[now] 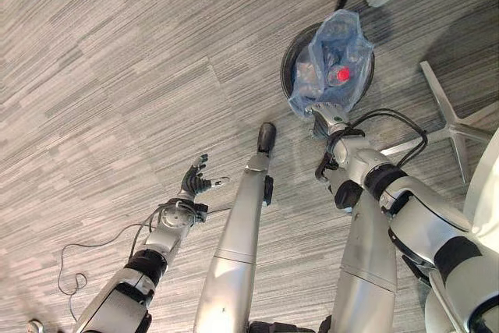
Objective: Gather garbage on tea table into small bin, then transfer packed bag to large trash can.
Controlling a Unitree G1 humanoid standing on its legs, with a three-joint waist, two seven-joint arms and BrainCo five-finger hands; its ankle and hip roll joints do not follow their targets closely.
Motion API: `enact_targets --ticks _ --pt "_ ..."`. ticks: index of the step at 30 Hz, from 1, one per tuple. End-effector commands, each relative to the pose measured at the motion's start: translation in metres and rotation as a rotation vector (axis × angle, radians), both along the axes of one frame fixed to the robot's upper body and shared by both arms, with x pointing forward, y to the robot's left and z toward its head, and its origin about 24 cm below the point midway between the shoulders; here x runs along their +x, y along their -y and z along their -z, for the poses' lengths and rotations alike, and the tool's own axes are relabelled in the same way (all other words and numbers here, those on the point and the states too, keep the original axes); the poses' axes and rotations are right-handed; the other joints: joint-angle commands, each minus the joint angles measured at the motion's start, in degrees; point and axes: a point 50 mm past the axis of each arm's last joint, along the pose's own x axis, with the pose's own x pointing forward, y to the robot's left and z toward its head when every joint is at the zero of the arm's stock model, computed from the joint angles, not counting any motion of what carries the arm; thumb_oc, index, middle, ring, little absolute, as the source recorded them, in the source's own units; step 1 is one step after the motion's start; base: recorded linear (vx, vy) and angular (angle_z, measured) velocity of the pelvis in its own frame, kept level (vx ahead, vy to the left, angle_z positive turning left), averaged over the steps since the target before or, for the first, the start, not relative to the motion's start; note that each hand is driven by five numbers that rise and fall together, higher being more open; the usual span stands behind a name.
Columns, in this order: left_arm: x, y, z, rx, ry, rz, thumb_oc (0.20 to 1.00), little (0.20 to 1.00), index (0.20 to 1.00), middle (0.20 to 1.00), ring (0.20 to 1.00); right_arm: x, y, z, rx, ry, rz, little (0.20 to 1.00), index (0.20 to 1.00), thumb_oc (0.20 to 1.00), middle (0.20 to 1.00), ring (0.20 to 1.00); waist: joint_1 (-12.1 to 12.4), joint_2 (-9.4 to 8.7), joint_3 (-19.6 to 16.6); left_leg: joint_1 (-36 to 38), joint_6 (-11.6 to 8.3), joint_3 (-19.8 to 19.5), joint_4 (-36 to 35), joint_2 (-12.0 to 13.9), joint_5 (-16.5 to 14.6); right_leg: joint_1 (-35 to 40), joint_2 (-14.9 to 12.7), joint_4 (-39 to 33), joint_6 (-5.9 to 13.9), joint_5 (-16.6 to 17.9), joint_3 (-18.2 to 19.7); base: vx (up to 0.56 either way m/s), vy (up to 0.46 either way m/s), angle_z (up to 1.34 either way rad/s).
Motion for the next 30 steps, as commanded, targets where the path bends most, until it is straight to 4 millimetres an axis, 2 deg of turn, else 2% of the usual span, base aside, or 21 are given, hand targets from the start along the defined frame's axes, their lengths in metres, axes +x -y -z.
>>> enact_targets --ticks 1,5,8,11,12,13,16,18,19,20,21,22,24,26,30 --pt "-0.01 -0.005 0.006 -0.014 0.001 -0.024 1.0 1.0 1.0 1.0 1.0 -0.003 0.002 -0.003 0.087 0.017 -0.02 0.2 0.2 0.2 0.2 0.2 -0.73 2.6 0.03 2.21 1.92 2.74 -2.73 -0.89 -3.29 3.98 3.08 -4.06 5.5 -4.45 6.19 0.0 0.0 0.0" --pt "-0.009 -0.004 0.003 -0.02 0.013 -0.025 1.0 1.0 1.0 1.0 1.0 -0.003 0.004 -0.013 0.168 0.054 -0.028 0.2 0.2 0.2 0.2 0.2 -1.16 2.32 0.27 2.96 1.86 2.91 -3.51 -0.68 -3.07 4.76 3.62 -4.9 5.55 -4.05 6.18 -0.02 -0.009 -0.03" --pt "-0.009 -0.003 0.003 -0.03 0.014 -0.028 1.0 1.0 1.0 1.0 1.0 -0.006 0.005 -0.023 0.293 0.094 -0.043 0.2 0.2 0.2 0.2 0.2 -1.71 1.94 0.28 4.82 1.85 2.82 -4.92 -0.28 -2.76 6.4 4.18 -6.28 5.83 -3.2 6.19 -0.05 -0.01 -0.03" --pt "-0.009 -0.003 0.005 -0.038 0.001 -0.041 1.0 1.0 1.0 1.0 1.0 -0.013 0.0 -0.028 0.471 0.11 -0.081 0.2 0.2 0.2 0.2 0.2 -2.35 1.2 0.08 10.12 1.56 2.59 -10.0 0.46 -1.64 11.17 4.99 -10.99 6.4 -1.69 5.62 -0.06 -0.015 -0.13" --pt "-0.009 -0.003 0.005 -0.038 0.001 -0.041 1.0 1.0 1.0 1.0 1.0 -0.013 0.0 -0.028 0.471 0.11 -0.08 0.2 0.2 0.2 0.2 0.2 -2.35 1.21 0.11 10.17 1.56 2.58 -10.03 0.46 -1.63 11.23 5.0 -11.02 6.4 -1.68 5.61 -0.06 -0.024 -0.18" --pt "-0.01 -0.005 0.007 -0.038 -0.009 -0.054 1.0 1.0 1.0 1.0 1.0 -0.019 -0.004 -0.026 0.586 0.099 -0.106 0.2 0.2 0.2 0.2 0.2 -2.77 0.77 -0.25 13.01 1.41 2.41 -12.27 0.66 -1.19 13.76 5.3 -13.13 6.68 -1.08 5.17 -0.05 -0.022 -0.07" --pt "-0.014 -0.008 0.012 -0.035 -0.033 -0.065 1.0 1.0 1.0 1.0 1.0 -0.029 -0.006 -0.017 0.785 0.05 -0.133 0.2 0.2 0.2 0.2 0.2 -3.43 0.12 -0.79 18.5 1.04 2.33 -16.14 0.8 -0.4 19.16 5.64 -16.84 7.22 0.13 4.33 -0.05 -0.023 0.01" --pt "-0.022 -0.011 0.02 -0.038 -0.068 -0.071 1.0 1.0 1.0 1.0 1.0 -0.047 -0.009 -0.006 1.016 -0.021 -0.189 0.2 0.2 0.2 0.2 0.2 -4.06 -0.81 -1.56 27.74 0.69 2.17 -21.38 0.95 0.39 28.04 5.92 -22.31 7.94 1.74 3.19 -0.02 -0.002 -0.03" --pt "-0.022 -0.011 0.02 -0.038 -0.068 -0.071 1.0 1.0 1.0 1.0 1.0 -0.047 -0.009 -0.006 1.016 -0.021 -0.189 0.2 0.2 0.2 0.2 0.2 -4.06 -0.8 -1.52 27.8 0.69 2.16 -21.41 0.95 0.4 28.11 5.93 -22.35 7.94 1.75 3.18 0.03 0.006 -0.05" --pt "-0.028 -0.014 0.025 -0.046 -0.089 -0.078 1.0 1.0 1.0 1.0 1.0 -0.057 -0.011 0.004 1.101 -0.07 -0.211 0.2 0.2 0.2 0.2 0.2 -4.31 -1.28 -2.17 32.68 0.53 2.08 -23.96 1.11 0.71 32.91 6.09 -25.35 8.26 2.54 2.63 0.04 0.012 -0.02" --pt "-0.032 -0.015 0.028 -0.051 -0.098 -0.085 1.0 1.0 1.0 1.0 1.0 -0.063 -0.012 0.006 1.145 -0.079 -0.227 0.2 0.2 0.2 0.2 0.2 -4.49 -1.55 -2.52 35.56 0.42 2.35 -25.58 1.28 0.85 35.53 6.31 -26.72 8.45 2.91 2.37 0.01 0.032 -0.04" --pt "-0.039 -0.017 0.035 -0.061 -0.125 -0.091 1.0 1.0 1.0 1.0 1.0 -0.072 -0.014 0.011 1.21 -0.11 -0.252 0.2 0.2 0.2 0.2 0.2 -4.83 -1.93 -3.45 39.4 0.62 2.53 -28.18 1.42 2.68 39.84 6.46 -30.55 8.31 5.18 1.7 0.03 0.036 -0.07" --pt "-0.053 -0.018 0.044 -0.083 -0.155 -0.101 1.0 1.0 1.0 1.0 1.0 -0.085 -0.013 0.019 1.316 -0.147 -0.272 0.2 0.2 0.2 0.2 0.2 -5.25 -2.41 -5.33 46.25 0.6 2.93 -31.83 1.74 3.12 46.62 7.06 -34.7 8.91 6.3 1.36 0.09 0.031 -0.14" --pt "-0.067 -0.022 0.052 -0.092 -0.187 -0.114 1.0 1.0 1.0 1.0 1.0 -0.097 -0.011 0.022 1.375 -0.172 -0.305 0.2 0.2 0.2 0.2 0.2 -5.74 -3.19 -8.09 52.27 0.51 3.55 -35.1 2.33 3.24 52.89 7.51 -38.72 9.47 7.02 1.35 0.16 0.008 -0.15" --pt "-0.085 -0.028 0.057 -0.1 -0.207 -0.13 1.0 1.0 1.0 1.0 1.0 -0.11 -0.005 0.016 1.353 -0.168 -0.369 0.2 0.2 0.2 0.2 0.2 -6.08 -3.9 -12.02 58.9 0.34 4.44 -38.44 2.71 3.16 60.14 8.38 -43.34 10.04 7.33 1.23 0.12 0.014 -0.13"
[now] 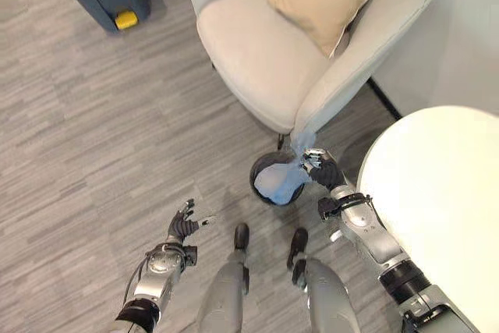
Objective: Gather garbage on tea table into small bin, then transfer packed bag to large trash can.
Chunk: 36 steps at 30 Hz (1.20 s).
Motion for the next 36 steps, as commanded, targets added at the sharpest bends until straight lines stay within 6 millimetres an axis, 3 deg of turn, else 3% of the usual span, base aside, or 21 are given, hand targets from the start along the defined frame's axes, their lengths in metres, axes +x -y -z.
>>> enact_targets --ticks 1,7,12,13,16,20,24,26,28,30,32,36 --pt "0.004 -0.008 -0.013 0.038 0.061 0.033 1.0 1.0 1.0 1.0 1.0 0.003 -0.006 -0.049 0.069 0.223 -0.089 0.2 0.2 0.2 0.2 0.2 0.12 -0.29 -0.68 3.47 -0.65 3.06 -2.05 -1.2 -3.73 4.96 0.35 -4.53 4.33 -2.57 3.76 0.09 0.02 -0.14" --pt "-0.018 -0.011 -0.006 0.04 0.018 0.057 1.0 1.0 1.0 1.0 1.0 -0.009 -0.004 -0.059 0.066 0.269 -0.158 0.2 0.2 0.2 0.2 0.2 0.32 -1.01 -5.72 10.64 -0.55 4.72 -5.45 -1.38 -4.66 11.56 1.25 -9.19 5.23 -1.88 4.3 0.09 0.049 -0.13" --pt "-0.024 -0.008 -0.005 0.018 0.017 0.059 1.0 1.0 1.0 1.0 1.0 -0.008 -0.014 -0.064 0.044 0.292 -0.196 0.2 0.2 0.2 0.2 0.2 1.21 -0.58 -6.21 13.75 -0.02 6.01 -7.81 -1.33 -4.4 11.61 1.03 -7.61 6.51 -0.75 5.56 -0.05 0.061 -0.27" --pt "-0.021 -0.007 -0.008 0.017 0.033 0.073 1.0 1.0 1.0 1.0 1.0 -0.006 -0.018 -0.068 0.05 0.304 -0.209 0.2 0.2 0.2 0.2 0.2 1.38 -0.26 -5.42 13.49 0.27 6.24 -7.8 -1.01 -3.78 10.11 1.2 -4.82 6.68 -0.91 6.79 -0.3 0.019 -0.44" --pt "-0.01 -0.005 -0.017 0.035 0.076 0.111 1.0 1.0 1.0 1.0 1.0 -0.005 -0.016 -0.078 0.036 0.367 -0.186 0.2 0.2 0.2 0.2 0.2 2.14 0.84 -4.84 8.74 0.83 5.5 -6.06 0.11 -0.6 9.67 5.29 8.12 5.33 -6.43 13.49 -0.41 -0.087 -0.07" --pt "-0.006 -0.002 -0.023 0.019 0.108 0.114 1.0 1.0 1.0 1.0 1.0 -0.002 -0.011 -0.082 0.037 0.382 -0.147 0.2 0.2 0.2 0.2 0.2 4.68 -0.9 -5.59 2.51 -1.3 4.2 -4.34 -0.24 2.83 16.71 6.42 -5.26 2.63 -9.07 14.35 -0.2 -0.204 0.2" --pt "0.003 0.009 -0.029 -0.038 0.153 0.119 1.0 1.0 1.0 1.0 1.0 -0.002 0.003 -0.081 0.015 0.379 -0.101 0.2 0.2 0.2 0.2 0.2 4.54 0.03 -3.99 -2.56 -4.68 2.97 -2.36 0.73 6.0 17.52 8.8 -11.37 1.25 -7.58 12.94 -0.24 -0.159 0.38" --pt "0.011 0.017 -0.037 -0.048 0.19 0.158 1.0 1.0 1.0 1.0 1.0 0.001 0.008 -0.082 0.003 0.375 -0.092 0.2 0.2 0.2 0.2 0.2 3.57 -0.04 -2.92 -3.82 -4.16 5.01 0.14 0.99 4.22 16.26 8.17 -12.0 1.08 -6.44 10.92 -0.34 -0.069 0.63" --pt "0.019 0.025 -0.053 -0.015 0.256 0.252 1.0 1.0 1.0 1.0 1.0 0.001 0.008 -0.082 0.002 0.361 -0.117 0.2 0.2 0.2 0.2 0.2 1.84 -1.96 -2.85 -1.51 -2.74 6.24 8.51 1.13 -3.43 14.98 5.57 -12.64 1.35 -4.41 8.12 -0.27 -0.054 1.13" --pt "0.027 0.032 -0.064 -0.006 0.302 0.31 1.0 1.0 1.0 1.0 1.0 0.002 0.007 -0.083 0.004 0.354 -0.146 0.2 0.2 0.2 0.2 0.2 0.79 -2.91 -3.04 0.54 -2.55 6.66 12.53 2.31 -7.55 14.27 4.35 -12.72 1.1 -4.07 6.03 -0.1 -0.029 0.9" --pt "0.033 0.039 -0.072 0.0 0.332 0.355 1.0 1.0 1.0 1.0 1.0 0.001 0.008 -0.083 0.013 0.341 -0.165 0.2 0.2 0.2 0.2 0.2 -0.21 -2.89 -3.8 3.01 -3.04 7.63 10.61 4.07 -7.43 14.04 3.79 -12.75 1.1 -4.15 3.89 0.01 0.022 0.7" --pt "0.04 0.052 -0.094 0.049 0.423 0.482 1.0 1.0 1.0 1.0 1.0 -0.001 0.004 -0.084 0.041 0.335 -0.217 0.2 0.2 0.2 0.2 0.2 -0.38 -2.53 -5.51 7.47 -3.55 8.09 2.71 3.86 -6.69 14.68 3.72 -13.19 1.98 -3.28 2.15 0.07 0.081 0.43"
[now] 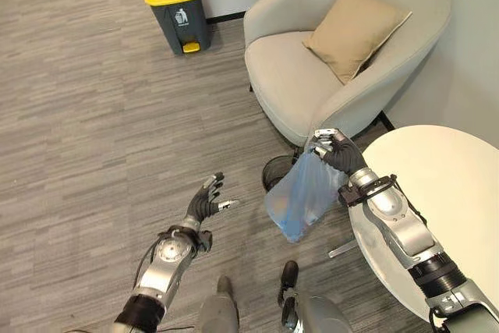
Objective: Gather garbage on tea table into small bin, then transfer packed bag to large trash can.
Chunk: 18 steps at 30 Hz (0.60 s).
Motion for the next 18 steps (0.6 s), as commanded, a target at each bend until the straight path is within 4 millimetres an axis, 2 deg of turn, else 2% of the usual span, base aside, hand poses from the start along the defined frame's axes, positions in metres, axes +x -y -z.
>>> enact_targets --ticks 1,4,5,7,9,12,16,17,18 --pt "-0.008 -0.003 -0.016 0.094 0.104 0.102 1.0 1.0 1.0 1.0 1.0 -0.005 -0.016 -0.031 0.129 0.138 -0.106 0.2 0.2 0.2 0.2 0.2 0.34 -3.02 -6.26 -5.26 0.83 -0.33 2.81 -3.19 -2.51 4.23 -1.57 -2.76 6.15 -7.69 4.99 0.05 0.079 0.16" --pt "-0.006 0.006 -0.03 0.102 0.16 0.181 1.0 1.0 1.0 1.0 1.0 -0.007 -0.025 -0.037 0.128 0.153 -0.166 0.2 0.2 0.2 0.2 0.2 0.46 -3.39 -7.06 -3.36 1.12 0.35 0.96 -3.61 -2.58 4.73 -1.78 -3.09 6.7 -7.2 5.72 0.05 0.08 0.0" --pt "-0.004 0.012 -0.04 0.114 0.2 0.233 1.0 1.0 1.0 1.0 1.0 -0.008 -0.031 -0.042 0.122 0.161 -0.211 0.2 0.2 0.2 0.2 0.2 0.37 -3.58 -7.78 -2.37 1.25 0.66 -0.14 -3.81 -2.56 5.03 -1.87 -3.19 7.01 -7.04 6.08 0.05 0.087 -0.16" --pt "-0.003 0.015 -0.043 0.117 0.215 0.253 1.0 1.0 1.0 1.0 1.0 -0.008 -0.035 -0.044 0.119 0.168 -0.234 0.2 0.2 0.2 0.2 0.2 0.42 -3.69 -7.97 -1.69 1.35 0.91 -0.68 -3.86 -2.57 5.26 -1.91 -3.25 7.18 -6.92 6.37 0.04 0.058 -0.27" --pt "0.003 0.027 -0.057 0.121 0.277 0.304 1.0 1.0 1.0 1.0 1.0 -0.009 -0.052 -0.056 0.129 0.198 -0.318 0.2 0.2 0.2 0.2 0.2 0.19 -3.95 -9.42 0.4 1.66 1.51 -2.76 -4.34 -2.58 6.0 -1.98 -3.45 7.77 -6.78 7.19 0.07 0.07 -0.24" --pt "0.013 0.033 -0.071 0.196 0.357 0.309 1.0 1.0 1.0 1.0 1.0 -0.01 -0.064 -0.062 0.133 0.216 -0.363 0.2 0.2 0.2 0.2 0.2 -0.06 -3.96 -10.39 1.69 1.83 1.75 -3.94 -4.6 -2.52 6.75 -2.07 -3.74 8.01 -6.8 7.57 0.06 0.048 -0.09" --pt "0.022 0.04 -0.077 0.229 0.399 0.302 1.0 1.0 1.0 1.0 1.0 -0.008 -0.074 -0.068 0.133 0.235 -0.387 0.2 0.2 0.2 0.2 0.2 -0.19 -3.88 -10.97 2.75 1.96 1.89 -4.75 -4.79 -2.47 7.38 -2.13 -3.94 8.19 -6.82 7.65 0.05 0.026 -0.01" --pt "0.026 0.046 -0.074 0.25 0.387 0.307 1.0 1.0 1.0 1.0 1.0 -0.006 -0.088 -0.073 0.141 0.238 -0.423 0.2 0.2 0.2 0.2 0.2 -0.13 -3.82 -11.34 3.32 2.18 1.86 -5.21 -4.97 -2.45 7.78 -2.16 -4.14 8.27 -6.72 7.91 0.06 0.044 -0.01" --pt "0.028 0.047 -0.073 0.262 0.385 0.311 1.0 1.0 1.0 1.0 1.0 -0.005 -0.092 -0.075 0.142 0.238 -0.432 0.2 0.2 0.2 0.2 0.2 -0.07 -3.8 -11.4 3.55 2.23 1.88 -5.36 -4.99 -2.43 7.95 -2.19 -4.22 8.29 -6.67 7.92 0.06 0.042 -0.01"
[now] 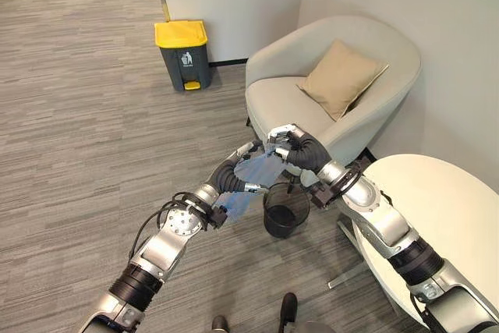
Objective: Gather garbage on tea table into small bin, then transfer packed bag to large trash can.
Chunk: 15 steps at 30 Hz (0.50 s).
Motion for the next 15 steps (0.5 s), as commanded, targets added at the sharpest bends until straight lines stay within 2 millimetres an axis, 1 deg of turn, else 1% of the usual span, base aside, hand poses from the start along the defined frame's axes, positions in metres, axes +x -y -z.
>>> enact_targets --ticks 1,3,4,6,10,15 --pt "0.008 0.01 -0.002 0.054 0.059 0.02 1.0 1.0 1.0 1.0 1.0 0.003 -0.025 -0.046 0.127 0.143 -0.094 0.2 0.2 0.2 0.2 0.2 -0.08 -0.78 -1.79 -1.31 -0.79 -1.33 0.11 -0.31 -4.32 4.61 0.02 2.47 4.69 -12.71 2.84 0.05 0.029 -0.01" --pt "0.009 0.013 0.011 0.107 0.036 0.0 1.0 1.0 1.0 1.0 1.0 0.004 -0.043 -0.056 0.13 0.163 -0.131 0.2 0.2 0.2 0.2 0.2 0.6 -1.19 -2.08 -0.87 -0.73 -1.53 -0.27 -0.41 -4.32 5.08 0.04 2.12 4.71 -12.7 2.88 0.04 0.022 0.01" --pt "0.009 0.013 0.011 0.107 0.036 0.0 1.0 1.0 1.0 1.0 1.0 0.004 -0.043 -0.056 0.13 0.163 -0.131 0.2 0.2 0.2 0.2 0.2 0.6 -1.19 -2.07 -0.86 -0.73 -1.53 -0.27 -0.41 -4.32 5.08 0.04 2.11 4.71 -12.7 2.88 0.0 0.0 0.0" --pt "0.006 0.015 0.026 0.121 -0.025 0.001 1.0 1.0 1.0 1.0 1.0 0.003 -0.051 -0.067 0.136 0.19 -0.151 0.2 0.2 0.2 0.2 0.2 1.12 -1.66 -2.29 -0.72 -0.65 -1.73 -0.33 -0.46 -4.39 5.42 -0.03 2.0 4.73 -12.62 2.79 0.0 0.0 0.0" --pt "-0.001 0.017 0.045 0.133 -0.108 0.011 1.0 1.0 1.0 1.0 1.0 0.001 -0.058 -0.074 0.161 0.199 -0.172 0.2 0.2 0.2 0.2 0.2 1.36 -2.01 -2.51 -0.66 -0.49 -1.69 -0.39 -0.49 -4.41 5.49 -0.05 2.01 4.77 -12.57 2.91 0.0 0.0 0.0" --pt "-0.003 0.022 0.058 0.126 -0.175 0.009 1.0 1.0 1.0 1.0 1.0 -0.004 -0.065 -0.079 0.194 0.196 -0.211 0.2 0.2 0.2 0.2 0.2 1.23 -2.24 -2.76 -0.6 -0.31 -1.62 -0.56 -0.55 -4.33 5.42 -0.11 2.2 4.76 -12.52 2.89 0.0 0.0 0.0"
